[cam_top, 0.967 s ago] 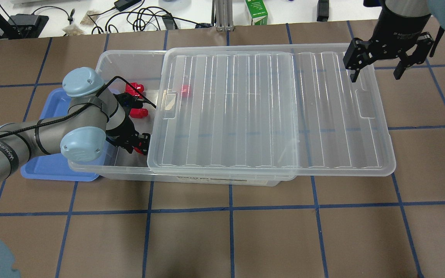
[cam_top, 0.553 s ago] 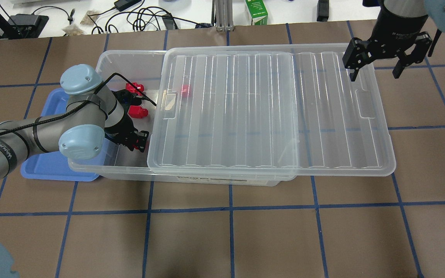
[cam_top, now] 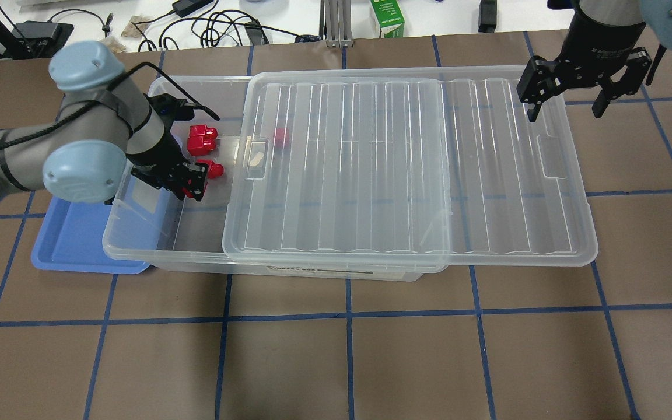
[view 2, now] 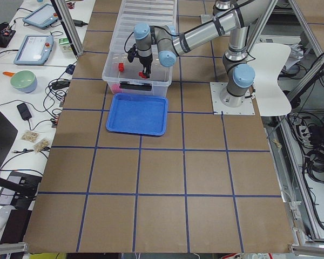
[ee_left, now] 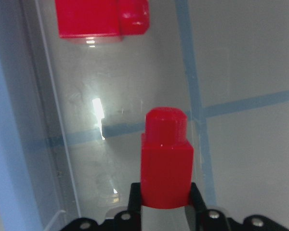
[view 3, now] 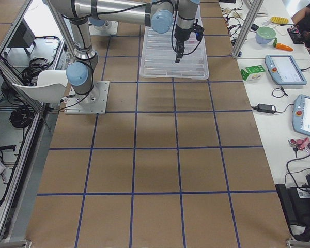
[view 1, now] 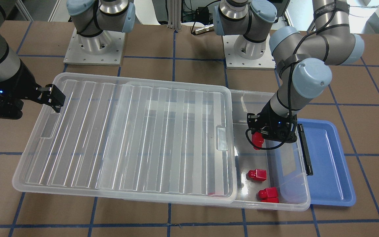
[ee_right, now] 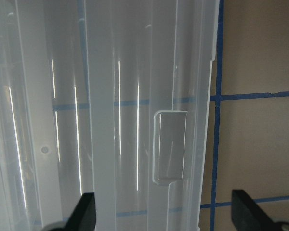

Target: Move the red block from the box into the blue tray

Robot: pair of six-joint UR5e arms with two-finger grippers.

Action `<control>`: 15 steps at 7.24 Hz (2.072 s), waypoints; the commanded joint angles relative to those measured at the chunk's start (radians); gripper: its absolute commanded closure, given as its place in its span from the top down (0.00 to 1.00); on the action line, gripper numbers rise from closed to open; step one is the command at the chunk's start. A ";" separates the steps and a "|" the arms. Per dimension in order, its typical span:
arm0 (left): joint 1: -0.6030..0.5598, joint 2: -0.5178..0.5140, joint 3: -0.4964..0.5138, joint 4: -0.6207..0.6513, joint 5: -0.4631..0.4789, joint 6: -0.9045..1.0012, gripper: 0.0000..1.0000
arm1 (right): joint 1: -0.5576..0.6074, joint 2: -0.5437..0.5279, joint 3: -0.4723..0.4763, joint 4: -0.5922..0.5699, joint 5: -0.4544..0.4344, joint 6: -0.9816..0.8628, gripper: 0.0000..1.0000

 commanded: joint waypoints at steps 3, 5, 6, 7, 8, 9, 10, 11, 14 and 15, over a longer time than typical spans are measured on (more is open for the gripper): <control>0.270 0.042 0.203 -0.292 0.008 0.006 0.00 | 0.000 0.001 0.002 -0.001 -0.001 0.002 1.00; 0.405 -0.004 0.178 -0.282 -0.058 0.241 0.00 | -0.003 0.006 0.002 -0.006 -0.006 -0.003 1.00; 0.413 -0.040 0.174 -0.233 -0.053 0.311 0.00 | -0.006 0.006 0.002 -0.007 -0.003 -0.003 1.00; 0.412 -0.089 0.151 -0.103 -0.046 0.318 0.00 | -0.009 0.013 0.002 -0.018 -0.003 -0.003 1.00; 0.412 -0.134 0.105 0.036 -0.021 0.400 0.00 | -0.012 0.034 0.000 -0.067 -0.011 -0.003 1.00; 0.424 -0.160 0.071 0.112 -0.020 0.439 0.00 | -0.029 0.042 0.002 -0.075 -0.011 -0.003 1.00; 0.430 -0.186 0.045 0.175 0.011 0.440 0.00 | -0.064 0.055 0.002 -0.078 -0.002 -0.012 1.00; 0.432 -0.206 0.027 0.216 0.009 0.442 0.00 | -0.108 0.068 0.002 -0.078 0.000 -0.087 1.00; 0.435 -0.245 0.022 0.220 0.006 0.441 0.56 | -0.204 0.075 0.006 -0.075 0.000 -0.239 1.00; 0.435 -0.248 0.031 0.217 0.009 0.436 0.70 | -0.216 0.084 0.036 -0.079 0.000 -0.276 1.00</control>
